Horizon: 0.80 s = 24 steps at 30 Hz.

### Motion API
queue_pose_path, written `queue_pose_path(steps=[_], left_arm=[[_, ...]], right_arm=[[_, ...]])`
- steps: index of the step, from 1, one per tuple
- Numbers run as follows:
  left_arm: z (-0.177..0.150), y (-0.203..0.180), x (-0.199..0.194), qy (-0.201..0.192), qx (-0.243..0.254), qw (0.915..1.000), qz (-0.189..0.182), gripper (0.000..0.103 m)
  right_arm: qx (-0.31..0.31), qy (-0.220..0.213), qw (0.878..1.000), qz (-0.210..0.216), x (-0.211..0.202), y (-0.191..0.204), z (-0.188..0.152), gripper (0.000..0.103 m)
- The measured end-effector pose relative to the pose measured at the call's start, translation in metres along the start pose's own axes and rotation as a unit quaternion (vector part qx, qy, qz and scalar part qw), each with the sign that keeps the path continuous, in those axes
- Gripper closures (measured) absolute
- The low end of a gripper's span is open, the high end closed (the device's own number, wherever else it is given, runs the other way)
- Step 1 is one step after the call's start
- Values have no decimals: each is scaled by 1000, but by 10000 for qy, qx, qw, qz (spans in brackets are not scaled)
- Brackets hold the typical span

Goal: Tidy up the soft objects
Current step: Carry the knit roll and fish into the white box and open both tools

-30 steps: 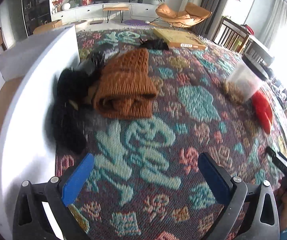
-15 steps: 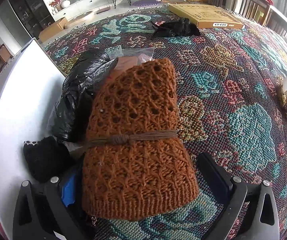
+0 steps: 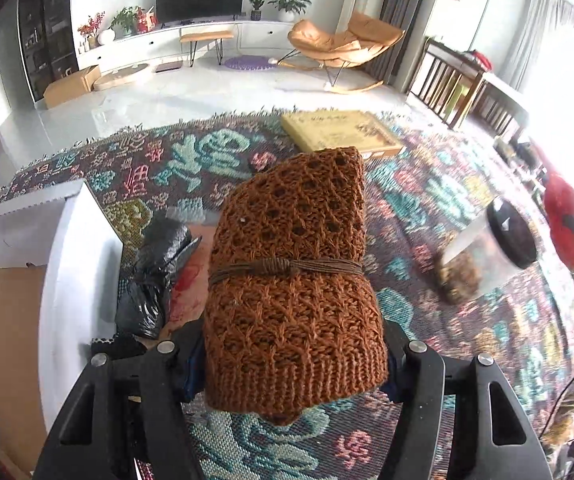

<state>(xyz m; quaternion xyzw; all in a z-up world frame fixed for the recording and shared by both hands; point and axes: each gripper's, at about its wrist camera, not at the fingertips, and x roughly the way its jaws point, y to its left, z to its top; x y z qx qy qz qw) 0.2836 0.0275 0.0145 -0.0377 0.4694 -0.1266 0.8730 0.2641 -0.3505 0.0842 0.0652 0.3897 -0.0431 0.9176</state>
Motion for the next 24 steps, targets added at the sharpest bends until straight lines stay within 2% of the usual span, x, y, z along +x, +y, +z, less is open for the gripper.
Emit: queue_pose_path(steps=[3,6,8,10,12,14,16,17,18,20,21,22,24], left_arm=[[0,13,-52,-333,48,9994,-126,38],[-12,44,-101,-561,-15,9984,31,38],[-28,72,-129,-587,-92,9977,338,37],[-48,100,-151,-604,-69,9947,829,37],[-74,130,-170,-592,-110,9904,1240,35],[-99,160,-185,-468,-326,9877,1458,29],[-123,189,-192,-304,-583,9824,1750,23],[-132,202,-194,-244,-669,9786,1929,13],[-142,211,-195,-221,-724,9745,2112,9],[-155,228,-197,-238,-851,9655,2449,7],[-159,234,-199,-251,-926,9629,2521,7],[-163,238,-200,-300,-1005,9630,2483,7],[-167,240,-201,-420,-1163,9651,2310,7]], right_arm=[[-379,-149,9975,574,-37,56,5,79],[-810,-171,9882,1291,-72,134,-15,78],[-1086,-125,9786,1744,-89,192,-33,78],[-1301,-9,9651,2272,-104,248,-55,77],[-1490,144,9477,2820,-118,302,-78,76],[-1640,308,9287,3310,-130,351,-103,73],[-1688,563,9090,3769,-134,391,-126,58],[-1700,739,8976,4000,-132,409,-136,38],[-1729,928,8878,4162,-129,423,-145,20],[-1746,1071,8843,4197,-124,433,-155,21],[-1713,1042,8849,4205,-122,426,-155,21],[-1668,979,8880,4172,-118,418,-154,21],[-1610,789,9031,3901,-112,401,-152,21]])
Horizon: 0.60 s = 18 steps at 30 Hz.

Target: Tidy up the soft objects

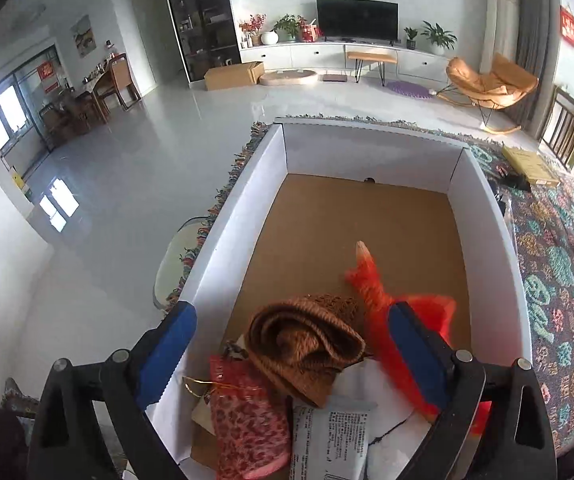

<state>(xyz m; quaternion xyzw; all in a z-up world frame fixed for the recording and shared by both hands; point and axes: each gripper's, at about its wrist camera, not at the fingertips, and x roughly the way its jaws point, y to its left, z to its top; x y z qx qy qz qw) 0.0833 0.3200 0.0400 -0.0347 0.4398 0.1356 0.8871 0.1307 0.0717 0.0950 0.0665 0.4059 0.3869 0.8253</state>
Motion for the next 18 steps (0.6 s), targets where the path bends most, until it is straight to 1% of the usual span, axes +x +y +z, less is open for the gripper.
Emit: queue_pose_path(steps=[1,3,4,6,8,10,11,13,15,16,17,18], left_arm=[[-1,-2,-1,-22,-69,9999,-111,7],[-4,-16,-7,-95,-135,9989,-450,7],[-5,-27,-11,-132,-134,9976,-671,7],[-8,-55,-22,-188,-39,9928,-1186,7],[-16,-96,-36,-230,212,9832,-1796,7],[-30,-142,-52,-251,594,9702,-2336,6],[-40,-166,-57,-251,812,9634,-2542,6],[-63,-213,-60,-183,1212,9519,-2808,5],[-88,-254,-48,-22,1515,9448,-2905,5],[-99,-273,-35,120,1633,9437,-2875,5],[-108,-290,-21,297,1702,9444,-2798,5],[-115,-301,-7,444,1728,9462,-2699,5]], right_arm=[[2,-72,9996,-265,-6,-13,-3,20],[48,-142,9959,-897,-15,-38,-12,20],[75,-142,9915,-1290,-19,-56,-22,20],[187,-89,9766,-2138,-27,-92,-48,20],[508,-58,9585,-2803,-33,-132,-86,20],[846,18,9390,-3333,-39,-167,-122,20],[995,48,9296,-3548,-40,-184,-139,20],[1248,24,9160,-3813,-52,-204,-163,20],[1532,-108,9070,-3921,-64,-215,-180,20],[1750,-210,9058,-3853,-74,-218,-182,20],[1802,-374,9072,-3784,-81,-219,-181,20],[1744,-500,9043,-3864,-86,-217,-179,20]])
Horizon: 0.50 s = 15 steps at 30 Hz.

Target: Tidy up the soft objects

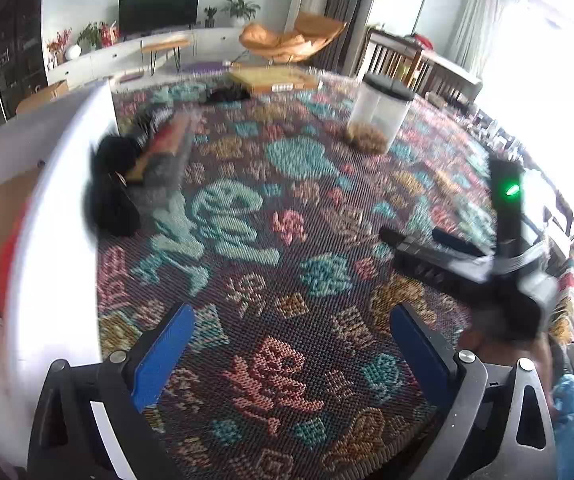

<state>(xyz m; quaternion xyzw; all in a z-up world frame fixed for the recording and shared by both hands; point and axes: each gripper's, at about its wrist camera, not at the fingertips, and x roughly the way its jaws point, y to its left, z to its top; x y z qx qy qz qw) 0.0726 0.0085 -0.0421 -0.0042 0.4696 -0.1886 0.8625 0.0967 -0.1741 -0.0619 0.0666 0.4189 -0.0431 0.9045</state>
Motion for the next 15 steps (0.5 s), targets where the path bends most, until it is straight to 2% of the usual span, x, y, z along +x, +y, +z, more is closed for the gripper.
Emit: queue_pose_path(steps=[2,6,8,11,15], left_arm=[[-4,6,27,155,-88,9995,241,5],[-1,28,53,128,-172,9977,642,5],[2,38,60,99,-198,9964,820,5],[0,48,63,-26,-276,9956,900,5],[-6,43,64,-143,-136,9938,1096,4]], right_arm=[[-69,-126,9997,-220,-2,1,1,20],[-123,108,9995,-262,7,5,-3,20],[-132,181,9993,-316,12,6,-3,20],[-67,341,9987,-386,19,3,-5,20],[-165,330,9981,-500,20,5,-8,18]])
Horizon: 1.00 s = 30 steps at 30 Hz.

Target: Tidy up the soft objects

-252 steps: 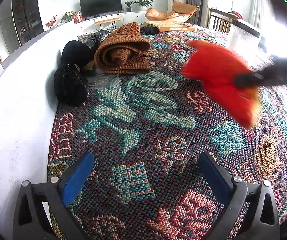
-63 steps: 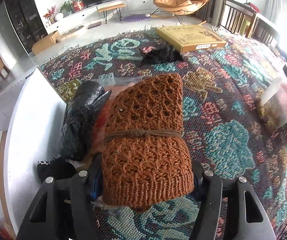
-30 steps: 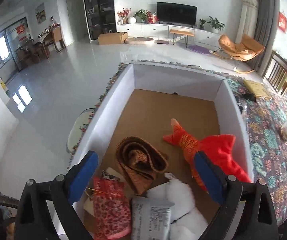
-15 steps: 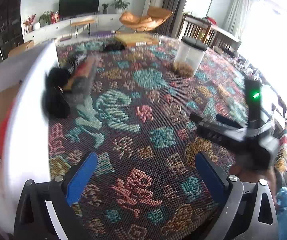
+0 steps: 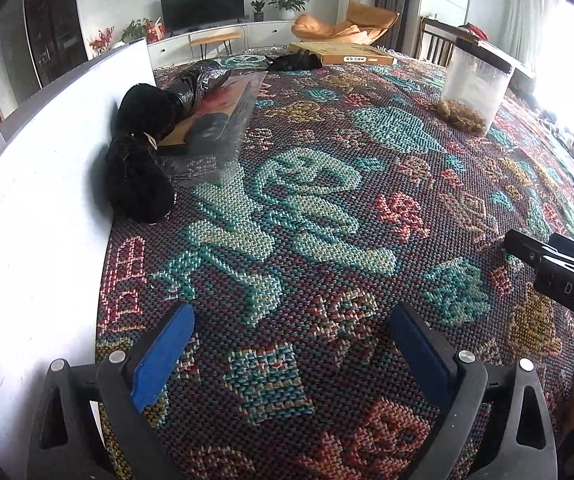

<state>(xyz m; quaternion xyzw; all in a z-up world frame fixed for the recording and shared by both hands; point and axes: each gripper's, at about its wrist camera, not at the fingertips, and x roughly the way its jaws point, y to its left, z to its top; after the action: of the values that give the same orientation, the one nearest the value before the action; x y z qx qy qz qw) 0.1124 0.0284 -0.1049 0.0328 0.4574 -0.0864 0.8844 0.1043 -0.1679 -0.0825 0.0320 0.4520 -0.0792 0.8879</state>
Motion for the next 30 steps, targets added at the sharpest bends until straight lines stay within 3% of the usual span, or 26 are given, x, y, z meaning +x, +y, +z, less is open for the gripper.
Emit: queue_pose_path(steps=[2,30], left_arm=[[0,-1,1,6,-20,10000,19,0],[1,0,3,-6,-32,10000,37,0]], right_arm=[[-5,-8,10000,-17,0,0,-1,16],[23,5,10000,-16,1,-1,-1,13]])
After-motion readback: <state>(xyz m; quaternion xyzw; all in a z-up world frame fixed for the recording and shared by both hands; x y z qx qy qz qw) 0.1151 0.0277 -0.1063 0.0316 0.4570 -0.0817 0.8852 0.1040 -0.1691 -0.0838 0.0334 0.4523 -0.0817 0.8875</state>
